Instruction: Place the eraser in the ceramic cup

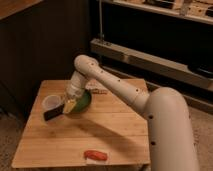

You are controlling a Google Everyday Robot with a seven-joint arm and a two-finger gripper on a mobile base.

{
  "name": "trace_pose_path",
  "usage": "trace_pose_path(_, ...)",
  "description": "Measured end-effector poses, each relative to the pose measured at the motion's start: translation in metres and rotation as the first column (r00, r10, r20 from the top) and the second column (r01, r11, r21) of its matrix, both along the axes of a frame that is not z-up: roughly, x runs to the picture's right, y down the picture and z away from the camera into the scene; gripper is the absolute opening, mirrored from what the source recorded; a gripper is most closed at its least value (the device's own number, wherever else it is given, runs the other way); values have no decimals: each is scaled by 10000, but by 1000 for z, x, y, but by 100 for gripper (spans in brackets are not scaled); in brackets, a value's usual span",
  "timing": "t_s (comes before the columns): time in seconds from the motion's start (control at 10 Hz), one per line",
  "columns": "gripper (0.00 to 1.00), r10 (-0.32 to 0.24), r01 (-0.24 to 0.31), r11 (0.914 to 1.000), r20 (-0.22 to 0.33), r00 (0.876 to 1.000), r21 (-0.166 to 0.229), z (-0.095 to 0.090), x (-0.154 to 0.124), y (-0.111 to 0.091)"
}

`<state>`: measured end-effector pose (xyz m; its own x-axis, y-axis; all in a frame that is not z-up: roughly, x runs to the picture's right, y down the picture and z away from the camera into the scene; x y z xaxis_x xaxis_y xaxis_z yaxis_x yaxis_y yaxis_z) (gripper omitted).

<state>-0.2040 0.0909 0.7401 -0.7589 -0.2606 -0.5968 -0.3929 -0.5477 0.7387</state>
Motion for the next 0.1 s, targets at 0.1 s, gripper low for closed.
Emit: trace_pose_path(0.1,0,236,-232,9997,-307,9992,116,0,3,-3)
